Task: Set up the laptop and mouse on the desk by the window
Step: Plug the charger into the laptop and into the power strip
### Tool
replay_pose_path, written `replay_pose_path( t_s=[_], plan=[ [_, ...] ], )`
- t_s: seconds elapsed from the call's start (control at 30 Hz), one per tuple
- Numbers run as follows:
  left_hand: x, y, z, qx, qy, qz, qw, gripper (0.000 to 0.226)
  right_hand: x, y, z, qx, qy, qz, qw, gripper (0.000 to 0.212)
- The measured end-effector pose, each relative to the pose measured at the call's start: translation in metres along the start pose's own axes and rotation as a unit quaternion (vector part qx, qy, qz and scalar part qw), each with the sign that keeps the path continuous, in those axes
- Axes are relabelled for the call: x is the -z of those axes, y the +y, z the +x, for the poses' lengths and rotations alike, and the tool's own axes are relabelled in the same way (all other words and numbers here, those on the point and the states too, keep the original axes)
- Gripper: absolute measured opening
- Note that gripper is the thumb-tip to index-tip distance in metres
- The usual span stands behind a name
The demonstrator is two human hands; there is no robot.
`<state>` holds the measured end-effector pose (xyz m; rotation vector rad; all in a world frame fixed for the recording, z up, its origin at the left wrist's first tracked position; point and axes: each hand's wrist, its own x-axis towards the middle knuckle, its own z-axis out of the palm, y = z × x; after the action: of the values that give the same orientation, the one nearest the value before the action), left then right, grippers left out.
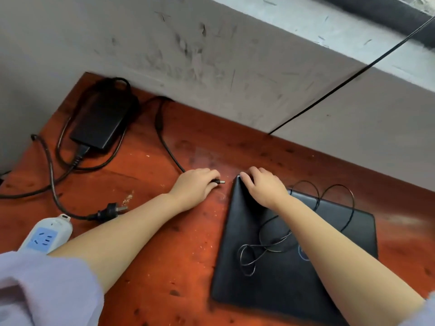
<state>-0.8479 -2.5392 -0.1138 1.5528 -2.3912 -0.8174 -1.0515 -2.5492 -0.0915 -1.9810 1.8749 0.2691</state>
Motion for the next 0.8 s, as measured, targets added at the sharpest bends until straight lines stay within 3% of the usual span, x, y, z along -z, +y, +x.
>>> replay_pose_path(
  t_s=[0.23, 0.47, 0.8],
  plan=[
    [0.009, -0.001, 0.002, 0.003, 0.012, -0.048, 0.999, 0.021, -0.001, -0.005, 0.006, 0.007, 0.013, -0.009, 1.000, 0.063],
    [0.029, 0.005, -0.001, -0.071, 0.025, -0.017, 0.997, 0.026, 0.007, -0.003, 0.001, -0.006, 0.046, 0.047, 0.998, 0.056],
    [0.031, 0.030, 0.011, -0.101, -0.001, -0.082, 0.991, 0.027, 0.029, 0.012, -0.003, -0.047, 0.131, 0.082, 0.987, 0.052]
  ],
)
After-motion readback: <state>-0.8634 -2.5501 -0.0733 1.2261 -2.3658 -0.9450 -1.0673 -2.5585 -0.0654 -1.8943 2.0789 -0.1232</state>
